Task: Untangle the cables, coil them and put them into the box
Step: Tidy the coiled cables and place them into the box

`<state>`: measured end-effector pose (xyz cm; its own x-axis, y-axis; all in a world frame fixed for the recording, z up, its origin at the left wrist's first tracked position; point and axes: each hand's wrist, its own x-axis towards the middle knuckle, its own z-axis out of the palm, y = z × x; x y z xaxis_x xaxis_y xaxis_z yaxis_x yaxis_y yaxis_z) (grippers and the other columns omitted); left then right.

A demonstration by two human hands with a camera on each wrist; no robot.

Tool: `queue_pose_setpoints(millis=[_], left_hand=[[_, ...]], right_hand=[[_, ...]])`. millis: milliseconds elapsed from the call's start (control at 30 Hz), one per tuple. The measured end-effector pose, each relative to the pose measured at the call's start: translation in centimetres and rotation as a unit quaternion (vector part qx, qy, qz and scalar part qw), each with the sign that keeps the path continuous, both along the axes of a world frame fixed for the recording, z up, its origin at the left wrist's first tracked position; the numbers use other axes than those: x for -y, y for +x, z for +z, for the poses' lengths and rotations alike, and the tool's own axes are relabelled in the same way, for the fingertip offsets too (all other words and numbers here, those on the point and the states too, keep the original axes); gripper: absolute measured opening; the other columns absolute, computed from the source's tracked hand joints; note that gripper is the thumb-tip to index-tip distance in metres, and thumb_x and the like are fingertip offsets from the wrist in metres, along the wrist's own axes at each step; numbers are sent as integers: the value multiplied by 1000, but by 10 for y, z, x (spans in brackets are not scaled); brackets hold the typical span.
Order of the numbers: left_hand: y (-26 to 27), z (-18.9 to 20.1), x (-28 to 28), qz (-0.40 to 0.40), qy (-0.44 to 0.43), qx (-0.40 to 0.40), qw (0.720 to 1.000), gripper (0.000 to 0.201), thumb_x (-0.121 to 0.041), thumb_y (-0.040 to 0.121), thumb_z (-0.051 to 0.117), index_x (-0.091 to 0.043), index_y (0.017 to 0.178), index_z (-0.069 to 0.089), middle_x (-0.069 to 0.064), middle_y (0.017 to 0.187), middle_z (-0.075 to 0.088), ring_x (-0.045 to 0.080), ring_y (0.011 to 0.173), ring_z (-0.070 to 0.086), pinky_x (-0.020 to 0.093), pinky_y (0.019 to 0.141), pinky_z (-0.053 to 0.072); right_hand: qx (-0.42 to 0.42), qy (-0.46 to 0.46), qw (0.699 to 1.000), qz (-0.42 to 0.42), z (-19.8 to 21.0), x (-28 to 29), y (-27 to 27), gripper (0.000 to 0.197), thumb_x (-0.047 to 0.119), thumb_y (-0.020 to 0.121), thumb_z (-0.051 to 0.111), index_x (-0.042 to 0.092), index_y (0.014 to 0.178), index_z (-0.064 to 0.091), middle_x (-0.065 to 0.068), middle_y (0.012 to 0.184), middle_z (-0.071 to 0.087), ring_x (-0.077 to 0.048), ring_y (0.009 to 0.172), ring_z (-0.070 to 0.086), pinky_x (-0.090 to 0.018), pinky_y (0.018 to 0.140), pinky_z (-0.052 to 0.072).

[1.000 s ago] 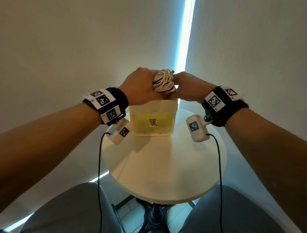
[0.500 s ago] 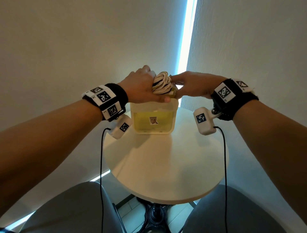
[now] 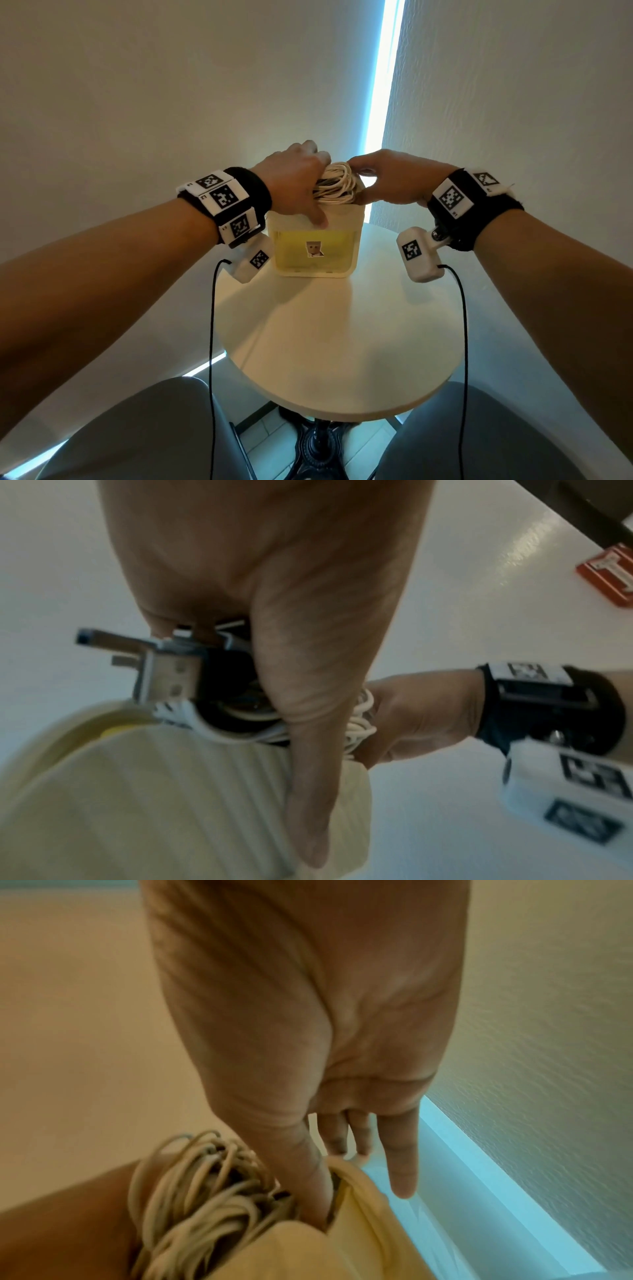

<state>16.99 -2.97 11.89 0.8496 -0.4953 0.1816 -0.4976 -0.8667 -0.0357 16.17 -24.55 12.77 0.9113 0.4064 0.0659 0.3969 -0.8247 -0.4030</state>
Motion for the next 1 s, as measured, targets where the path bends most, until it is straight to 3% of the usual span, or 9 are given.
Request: queue_pose_setpoints(millis=[100, 200, 300, 433, 500, 567, 700, 833, 1000], left_hand=[[0, 1, -3, -7, -2, -23, 1000, 84, -56, 63, 97, -12, 124, 60, 10, 124, 50, 25, 102, 49, 44, 88, 51], [-1, -2, -1, 0, 17, -12, 1000, 89, -60, 64, 94, -9, 126, 56, 10, 124, 47, 26, 104, 48, 42, 87, 47], [0, -6, 1, 14, 23, 11, 1000, 100, -64, 63, 94, -5, 129, 46, 7, 116, 41, 25, 99, 45, 41, 84, 42], [1, -4, 2, 24, 29, 7, 999, 113, -72, 58, 91, -6, 134, 39, 7, 121, 41, 24, 101, 43, 39, 84, 39], [-1, -2, 5, 31, 39, 2, 999, 117, -78, 57, 88, -7, 136, 38, 8, 123, 42, 25, 104, 43, 40, 86, 39], [-2, 0, 5, 30, 34, -3, 999, 117, -80, 58, 87, -8, 137, 38, 8, 124, 43, 25, 106, 44, 40, 89, 41], [-6, 4, -14, -33, -106, -47, 993, 88, -65, 70, 90, -17, 131, 48, 2, 126, 48, 21, 107, 56, 37, 87, 51], [-8, 9, -43, -68, -169, -47, 982, 56, -58, 89, 75, -31, 136, 64, 2, 129, 57, 19, 115, 58, 35, 96, 49], [-4, 8, -44, -83, -137, -59, 985, 40, -42, 101, 69, -33, 140, 69, 7, 133, 66, 23, 117, 61, 43, 102, 49]], right_hand=[[20, 28, 999, 2, -1, -1, -4, 51, 12, 93, 78, 21, 142, 65, 1, 142, 67, -15, 139, 56, -31, 109, 41], [5, 30, 999, 10, 0, -1, -3, 48, 13, 98, 69, 22, 145, 62, 0, 144, 65, -16, 141, 54, -31, 110, 42], [-92, 44, 995, 19, 3, 4, 5, 57, 25, 92, 78, 28, 146, 59, 2, 148, 61, -20, 141, 53, -42, 119, 42], [-218, 83, 971, 51, 6, 9, 11, 87, 60, 71, 87, 34, 148, 55, 14, 150, 58, -11, 143, 51, -41, 123, 37], [-167, 51, 984, 36, 8, 3, 11, 83, 71, 74, 79, 30, 143, 58, 9, 138, 64, -12, 132, 58, -43, 117, 46], [-79, 0, 997, 18, 8, -2, 12, 65, 67, 87, 73, 24, 135, 61, 2, 118, 66, -18, 112, 65, -46, 105, 56], [-10, -57, 998, 6, 4, -6, 13, 43, 48, 98, 68, 21, 131, 60, 3, 108, 65, -28, 104, 67, -42, 89, 56], [26, -64, 998, 4, 0, -9, 12, 49, 47, 94, 72, 22, 135, 59, 1, 131, 66, -24, 121, 63, -47, 104, 53], [-27, -67, 997, -4, 7, -11, 12, 60, 58, 90, 74, 23, 136, 59, 2, 132, 64, -22, 123, 61, -47, 107, 52]])
